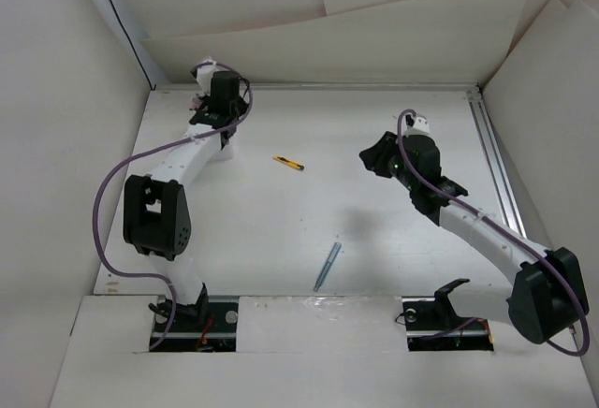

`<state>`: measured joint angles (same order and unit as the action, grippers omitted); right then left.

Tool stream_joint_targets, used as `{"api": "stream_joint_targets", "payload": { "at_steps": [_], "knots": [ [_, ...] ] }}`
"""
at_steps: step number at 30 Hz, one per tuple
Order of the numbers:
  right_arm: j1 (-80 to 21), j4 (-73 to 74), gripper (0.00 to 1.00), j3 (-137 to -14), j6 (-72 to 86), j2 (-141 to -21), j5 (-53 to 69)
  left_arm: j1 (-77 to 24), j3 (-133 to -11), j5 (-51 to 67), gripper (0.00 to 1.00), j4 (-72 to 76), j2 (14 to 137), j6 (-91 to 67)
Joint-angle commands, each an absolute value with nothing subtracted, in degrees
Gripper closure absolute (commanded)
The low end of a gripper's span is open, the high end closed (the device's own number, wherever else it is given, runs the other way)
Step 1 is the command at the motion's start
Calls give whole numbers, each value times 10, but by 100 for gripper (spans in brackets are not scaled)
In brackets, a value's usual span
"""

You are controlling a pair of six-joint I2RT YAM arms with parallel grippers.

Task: Sort the stationery into containers
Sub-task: Pick up the stationery from the center of the board.

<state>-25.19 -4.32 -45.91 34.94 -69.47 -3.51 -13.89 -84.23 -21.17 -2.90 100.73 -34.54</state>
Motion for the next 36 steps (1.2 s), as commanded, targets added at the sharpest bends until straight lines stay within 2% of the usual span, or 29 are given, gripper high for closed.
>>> {"api": "stream_joint_targets", "payload": {
  "at_steps": [1, 2, 7, 8, 11, 14, 18, 22, 27, 36],
  "knots": [
    [-250, -62, 62, -457, 349, -698, -22, -177, -781, -66, 85, 10, 1002, -395],
    [-250, -62, 63, -457, 349, -698, -22, -187, -757, -56, 81, 19, 1002, -402],
    [-250, -62, 92, -468, 344, -723, 3, -256, -735, -95, 65, -8, 1023, -409],
    [-250, -62, 94, -474, 344, -723, 10, -256, -727, -102, 63, -8, 1023, -409],
    [-250, -62, 94, -474, 338, -723, 11, -263, -696, -94, 60, 10, 1034, -428],
    [-250, -62, 84, -474, 338, -723, 11, -263, -696, -89, 61, 10, 1070, -437],
    [-250, -62, 76, -474, 338, -723, 11, -268, -701, -135, 63, 10, 1098, -451],
    [-255, -62, 75, -479, 338, -729, 16, -268, -707, -162, 63, 10, 1110, -456],
    [-260, -62, 75, -484, 333, -740, 16, -268, -774, -172, 63, -4, 1157, -456],
    [-265, -62, 74, -484, 333, -745, 16, -268, -822, -172, 67, -29, 1208, -426]
  ]
}}
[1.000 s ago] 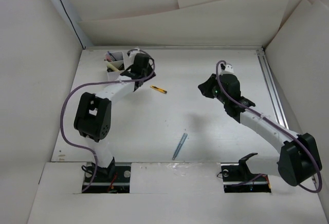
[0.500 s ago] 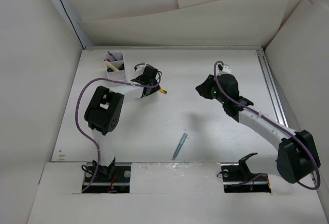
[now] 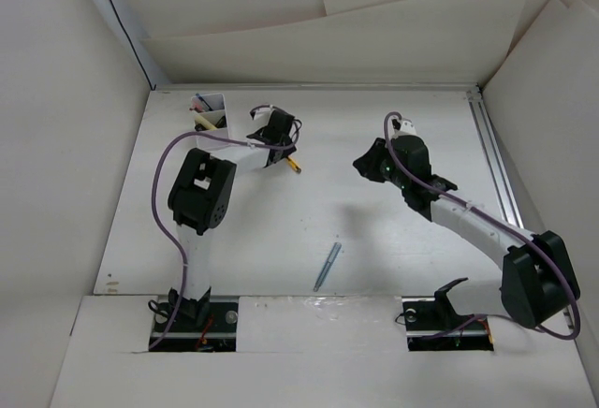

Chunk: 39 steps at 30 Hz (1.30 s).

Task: Sort the stationery into containers
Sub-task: Pick up the stationery from the center of the board.

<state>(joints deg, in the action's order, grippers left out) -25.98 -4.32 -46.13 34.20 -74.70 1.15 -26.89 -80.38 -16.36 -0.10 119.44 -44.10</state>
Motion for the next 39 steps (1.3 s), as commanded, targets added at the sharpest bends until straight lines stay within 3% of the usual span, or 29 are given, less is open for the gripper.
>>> {"api": "stream_joint_targets", "payload": {
  "at_steps": [1, 7, 10, 13, 19, 39],
  "knots": [
    [-265, -62, 74, -484, 333, -745, 16, -268, -838, -172, 67, -34, 1218, -416],
    [-265, -62, 74, -484, 333, -745, 11, -268, -910, -192, 79, -94, 1253, -370],
    [-265, -62, 74, -484, 333, -745, 11, -268, -926, -205, 79, -116, 1259, -359],
    [-265, -62, 74, -484, 333, -745, 11, -273, -926, -211, 69, -124, 1266, -332],
    [-265, -62, 74, -484, 333, -745, 16, -302, -919, -233, 60, -119, 1264, -300],
    [-276, -62, 74, -490, 328, -751, 16, -302, -848, -154, 58, -42, 1169, -287]
  ]
}}
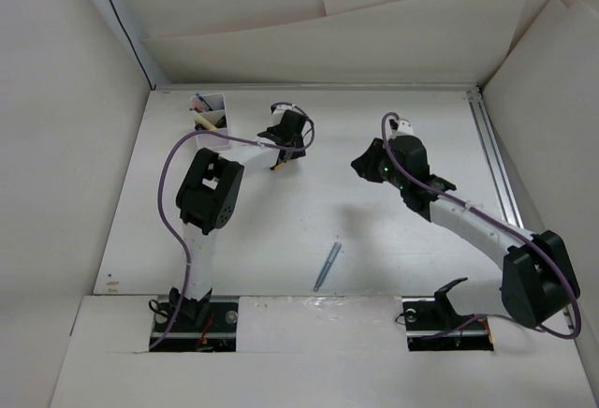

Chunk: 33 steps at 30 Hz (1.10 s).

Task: Sort the stationery into containers
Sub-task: Pick up the stationery from the center of the board.

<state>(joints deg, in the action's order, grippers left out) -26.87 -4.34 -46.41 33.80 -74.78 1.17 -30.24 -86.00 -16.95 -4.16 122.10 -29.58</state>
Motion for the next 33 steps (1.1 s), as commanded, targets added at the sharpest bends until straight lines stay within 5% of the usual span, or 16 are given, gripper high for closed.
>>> {"api": "stream_joint_targets", "payload": {
  "at_steps": [1, 15, 27, 33],
  "knots": [
    [-276, -62, 74, -490, 328, -751, 16, -302, -839, -154, 59, -30, 1162, -279],
    [-281, -62, 74, -490, 328, -751, 11, -308, -873, -152, 72, -69, 1216, -221],
    [-281, -62, 74, -490, 328, -751, 11, -332, -867, -167, 46, -64, 1198, -204],
    [-281, -62, 74, -495, 323, -756, 11, -332, -885, -161, 54, -90, 1192, -235]
  ]
}}
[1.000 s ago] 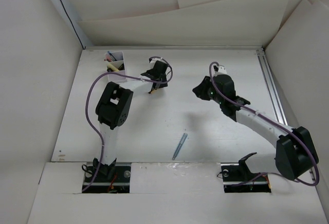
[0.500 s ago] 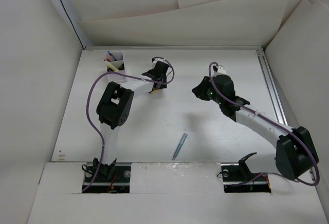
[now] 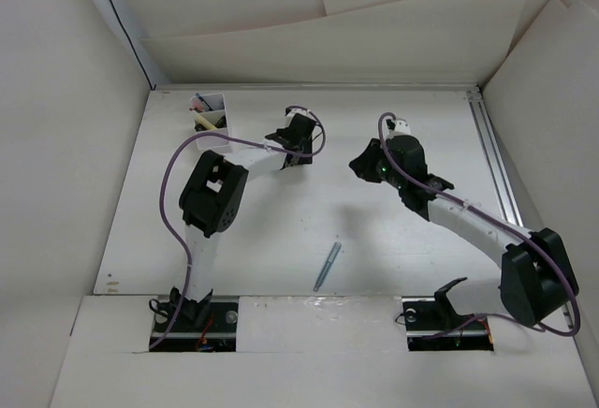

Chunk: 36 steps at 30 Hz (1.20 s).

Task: Sort the stationery into containers
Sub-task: Pick up the stationery from the center of the board.

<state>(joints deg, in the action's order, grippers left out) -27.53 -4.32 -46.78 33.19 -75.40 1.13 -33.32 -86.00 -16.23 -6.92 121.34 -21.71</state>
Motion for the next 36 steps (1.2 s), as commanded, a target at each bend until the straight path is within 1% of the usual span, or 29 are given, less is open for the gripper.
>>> {"api": "stream_joint_targets", "payload": {
  "at_steps": [1, 5, 9, 13, 16, 17, 18, 21, 22, 26, 29, 31, 36],
  "knots": [
    [-281, -62, 74, -495, 323, -756, 11, -332, -885, -161, 54, -96, 1192, -241],
    [-281, -62, 74, -495, 323, -756, 11, -332, -832, -147, 57, -91, 1167, -281],
    [-287, -62, 74, -495, 323, -756, 16, -332, -778, -134, 57, -76, 1132, -323],
    [-287, -62, 74, -500, 323, -756, 16, -332, -757, -117, 48, -64, 1098, -344],
    [-292, -62, 74, -500, 317, -761, 16, -332, -744, -112, 43, -59, 1067, -356],
    [-292, -62, 74, -500, 317, -761, 16, -337, -744, -112, 43, -45, 1059, -356],
    [-292, -62, 74, -500, 317, -761, 16, -343, -735, -112, 42, -37, 1052, -350],
    [-292, -62, 74, -500, 317, -761, 16, -354, -722, -112, 42, -9, 1040, -305],
    [-292, -62, 74, -500, 317, -761, 16, -354, -732, -94, 42, -14, 1040, -293],
    [-297, -62, 74, -500, 317, -761, 16, -354, -786, -76, 47, -65, 1093, -244],
    [-297, -62, 74, -500, 317, -761, 11, -359, -791, -89, 47, -65, 1105, -208],
    [-297, -62, 74, -500, 317, -750, 4, -359, -797, -89, 44, -65, 1111, -193],
    [-297, -62, 74, -488, 317, -721, -32, -359, -812, -95, 44, -65, 1137, -146]
  ]
}}
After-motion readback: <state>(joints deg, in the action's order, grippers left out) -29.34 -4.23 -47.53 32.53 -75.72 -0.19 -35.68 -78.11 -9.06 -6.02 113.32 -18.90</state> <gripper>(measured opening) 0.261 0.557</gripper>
